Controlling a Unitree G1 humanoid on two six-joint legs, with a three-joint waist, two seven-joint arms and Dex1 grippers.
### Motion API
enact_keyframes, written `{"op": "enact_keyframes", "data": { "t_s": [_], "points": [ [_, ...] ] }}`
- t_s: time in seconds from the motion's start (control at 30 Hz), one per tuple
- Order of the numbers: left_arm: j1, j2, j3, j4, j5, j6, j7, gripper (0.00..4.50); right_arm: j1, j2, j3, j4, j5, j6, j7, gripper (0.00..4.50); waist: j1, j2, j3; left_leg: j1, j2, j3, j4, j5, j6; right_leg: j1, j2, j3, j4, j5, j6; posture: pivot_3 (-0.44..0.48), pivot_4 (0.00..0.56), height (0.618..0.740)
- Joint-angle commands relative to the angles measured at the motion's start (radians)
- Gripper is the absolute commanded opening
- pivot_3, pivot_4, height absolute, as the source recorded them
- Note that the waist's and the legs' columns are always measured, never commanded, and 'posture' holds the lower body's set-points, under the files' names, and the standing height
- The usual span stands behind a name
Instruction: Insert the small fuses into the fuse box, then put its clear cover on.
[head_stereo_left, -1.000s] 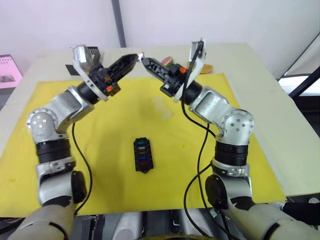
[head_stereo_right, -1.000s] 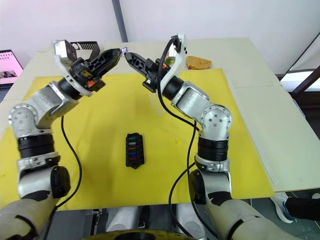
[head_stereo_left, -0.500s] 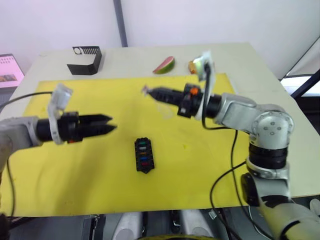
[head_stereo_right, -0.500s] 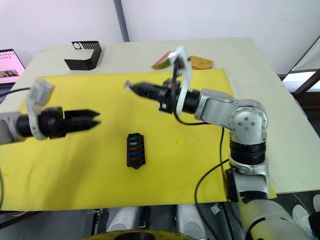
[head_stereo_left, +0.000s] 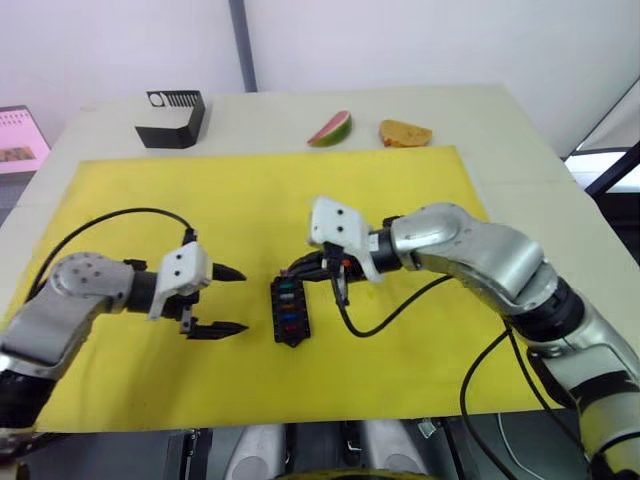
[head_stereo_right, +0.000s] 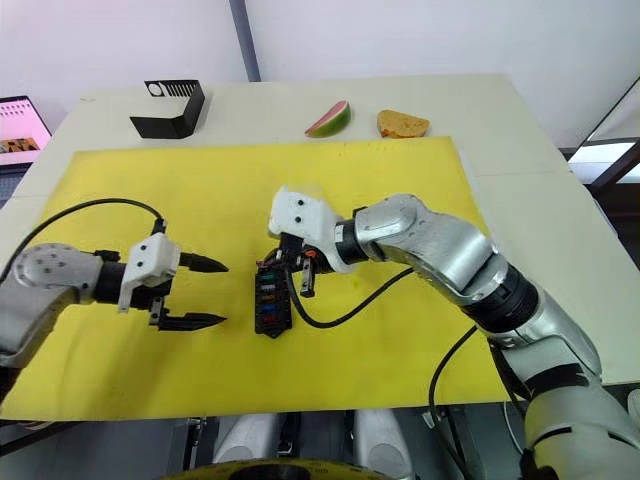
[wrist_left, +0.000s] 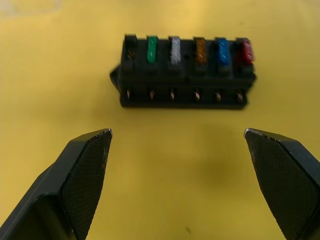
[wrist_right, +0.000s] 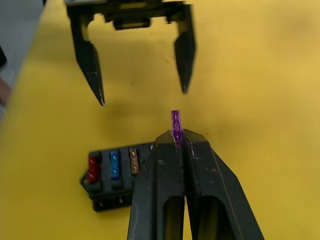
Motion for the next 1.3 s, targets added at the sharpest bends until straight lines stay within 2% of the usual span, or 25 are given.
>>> {"op": "enact_keyframes", "data": {
  "t_s": [0.03,0.47,0.7,1.1,1.3],
  "points": [
    [-0.017,-0.028,-0.011,0.003,0.035,-0.029,0.01,4.44,-0.028,0.022,0.022,0.018,-0.102,-0.067,0.039,0.0,-0.003,0.0,0.0,0.0,0.0,0.0,0.0,0.0,0.0,0.0,0.0,0.0,0.0,0.0,0.0,0.0,0.15,0.74],
    [-0.038,-0.082,-0.02,0.009,0.063,-0.003,0.014,4.44,-0.029,0.115,0.059,0.156,-0.306,-0.19,0.154,0.0,-0.002,0.0,0.0,0.001,0.0,0.0,0.001,0.0,0.0,0.0,0.0,0.0,0.001,0.0,0.0,0.0,0.15,0.74],
    [-0.039,-0.095,-0.011,0.001,0.073,0.005,0.021,4.44,-0.008,0.127,0.069,0.185,-0.373,-0.24,0.21,0.0,-0.001,0.0,0.0,0.001,0.0,0.0,0.001,0.0,0.0,0.0,0.001,0.0,0.002,0.0,0.0,0.0,0.15,0.74],
    [-0.05,-0.11,-0.012,-0.005,0.071,0.02,0.035,4.44,0.01,0.15,0.051,0.218,-0.428,-0.257,0.244,0.0,-0.002,0.0,0.0,0.001,0.0,0.0,0.002,0.0,0.0,0.0,0.001,0.0,0.002,0.0,0.0,0.0,0.15,0.74],
    [-0.05,-0.109,-0.009,-0.004,0.073,0.02,0.033,4.44,-0.012,0.162,0.009,0.194,-0.395,-0.204,0.275,0.0,-0.002,0.0,0.0,0.001,0.0,0.0,0.002,0.0,0.0,0.0,0.001,0.0,0.003,0.0,0.0,0.0,0.15,0.74]
  ]
}}
